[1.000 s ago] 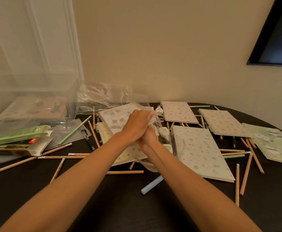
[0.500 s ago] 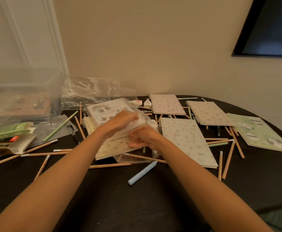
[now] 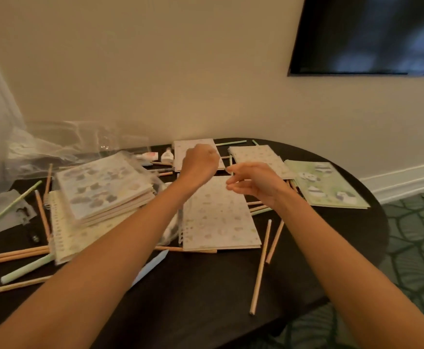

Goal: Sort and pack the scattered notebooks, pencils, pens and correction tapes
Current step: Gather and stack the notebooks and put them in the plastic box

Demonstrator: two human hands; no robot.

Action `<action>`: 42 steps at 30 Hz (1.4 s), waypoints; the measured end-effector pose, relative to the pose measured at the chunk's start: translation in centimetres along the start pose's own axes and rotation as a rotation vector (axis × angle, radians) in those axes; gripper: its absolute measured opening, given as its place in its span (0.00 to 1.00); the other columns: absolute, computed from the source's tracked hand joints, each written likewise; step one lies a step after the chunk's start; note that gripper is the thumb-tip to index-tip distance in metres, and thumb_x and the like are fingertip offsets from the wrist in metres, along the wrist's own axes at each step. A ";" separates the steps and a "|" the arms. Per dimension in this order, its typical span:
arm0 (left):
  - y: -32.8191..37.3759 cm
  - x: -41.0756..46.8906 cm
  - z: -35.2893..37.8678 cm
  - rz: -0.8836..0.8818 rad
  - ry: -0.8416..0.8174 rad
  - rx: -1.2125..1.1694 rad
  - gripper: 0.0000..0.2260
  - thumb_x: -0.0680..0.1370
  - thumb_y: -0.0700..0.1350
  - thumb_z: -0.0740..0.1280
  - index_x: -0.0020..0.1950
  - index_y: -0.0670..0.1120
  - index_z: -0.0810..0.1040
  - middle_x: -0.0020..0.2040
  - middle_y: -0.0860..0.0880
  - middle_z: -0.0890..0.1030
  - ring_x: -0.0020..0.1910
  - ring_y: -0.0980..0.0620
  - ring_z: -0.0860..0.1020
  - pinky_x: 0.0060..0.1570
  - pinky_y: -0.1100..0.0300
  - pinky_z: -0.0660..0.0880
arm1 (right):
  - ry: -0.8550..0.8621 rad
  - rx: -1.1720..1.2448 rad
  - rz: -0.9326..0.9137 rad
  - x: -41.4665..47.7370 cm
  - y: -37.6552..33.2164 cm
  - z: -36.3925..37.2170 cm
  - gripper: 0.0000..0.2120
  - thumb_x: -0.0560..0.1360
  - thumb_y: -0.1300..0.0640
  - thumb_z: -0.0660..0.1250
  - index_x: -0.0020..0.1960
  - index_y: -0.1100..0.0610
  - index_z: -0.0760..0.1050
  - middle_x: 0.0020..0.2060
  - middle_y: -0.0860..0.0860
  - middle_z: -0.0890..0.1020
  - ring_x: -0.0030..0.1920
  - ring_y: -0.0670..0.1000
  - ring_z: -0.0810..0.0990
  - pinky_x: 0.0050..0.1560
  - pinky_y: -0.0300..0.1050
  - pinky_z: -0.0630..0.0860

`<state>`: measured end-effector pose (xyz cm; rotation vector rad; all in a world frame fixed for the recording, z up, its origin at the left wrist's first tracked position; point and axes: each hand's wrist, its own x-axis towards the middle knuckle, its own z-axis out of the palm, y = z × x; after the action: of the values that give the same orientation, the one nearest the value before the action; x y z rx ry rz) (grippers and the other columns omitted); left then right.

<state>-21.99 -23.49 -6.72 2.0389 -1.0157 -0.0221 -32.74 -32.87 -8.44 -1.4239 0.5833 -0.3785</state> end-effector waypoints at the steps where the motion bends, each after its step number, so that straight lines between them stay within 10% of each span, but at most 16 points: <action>1: 1.2 0.4 1.8 -0.025 -0.042 -0.019 0.14 0.77 0.37 0.56 0.31 0.42 0.67 0.34 0.42 0.72 0.38 0.47 0.70 0.39 0.55 0.66 | 0.108 -0.020 -0.001 0.3 0.2 -2.1 0.06 0.76 0.60 0.66 0.52 0.59 0.78 0.34 0.54 0.84 0.36 0.50 0.85 0.32 0.36 0.78; 9: 8.3 1.3 14.9 -0.427 -0.496 -0.481 0.12 0.80 0.38 0.57 0.62 0.38 0.72 0.47 0.42 0.78 0.40 0.51 0.78 0.32 0.65 0.76 | 0.768 -0.749 0.016 2.9 3.8 -18.2 0.15 0.75 0.62 0.62 0.61 0.61 0.75 0.60 0.59 0.76 0.60 0.58 0.74 0.59 0.50 0.70; 14: 10.3 1.7 19.0 -0.619 -0.569 -0.629 0.18 0.79 0.36 0.57 0.69 0.41 0.63 0.65 0.42 0.68 0.61 0.45 0.70 0.55 0.54 0.72 | 0.763 -0.897 0.297 3.3 5.1 -24.8 0.24 0.71 0.57 0.68 0.64 0.64 0.69 0.62 0.62 0.70 0.61 0.63 0.71 0.61 0.57 0.71; 29: 13.5 1.0 21.9 -0.634 -0.465 -0.917 0.16 0.77 0.29 0.56 0.63 0.40 0.67 0.61 0.41 0.75 0.53 0.46 0.78 0.39 0.55 0.79 | 0.851 -0.353 0.301 2.7 5.7 -26.2 0.21 0.74 0.58 0.66 0.63 0.64 0.67 0.59 0.60 0.72 0.58 0.58 0.73 0.51 0.48 0.72; 33: 13.5 0.5 19.3 -0.532 -0.492 -0.947 0.13 0.77 0.29 0.57 0.60 0.40 0.68 0.60 0.41 0.75 0.53 0.44 0.78 0.39 0.53 0.80 | 0.771 0.018 0.246 1.4 4.3 -24.7 0.19 0.74 0.61 0.66 0.63 0.63 0.67 0.40 0.55 0.72 0.40 0.52 0.74 0.34 0.44 0.69; 38: 11.0 0.3 12.7 -0.500 -0.471 -1.031 0.13 0.76 0.28 0.56 0.55 0.41 0.72 0.52 0.44 0.78 0.46 0.46 0.79 0.38 0.51 0.81 | 0.607 0.245 0.210 -0.1 2.1 -21.3 0.26 0.71 0.61 0.69 0.67 0.62 0.65 0.54 0.57 0.75 0.52 0.56 0.77 0.45 0.51 0.77; 42: 7.9 0.3 6.1 -0.475 -0.489 -0.978 0.12 0.74 0.28 0.58 0.51 0.40 0.74 0.51 0.42 0.80 0.45 0.44 0.82 0.34 0.50 0.81 | 0.343 0.448 0.203 -0.4 0.3 -16.3 0.10 0.74 0.62 0.67 0.55 0.61 0.73 0.48 0.58 0.80 0.43 0.55 0.81 0.38 0.51 0.79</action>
<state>-29.08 -30.32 -5.18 1.3044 -0.5633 -1.0889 -42.60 -45.79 -9.44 -0.8656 0.8526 -0.5568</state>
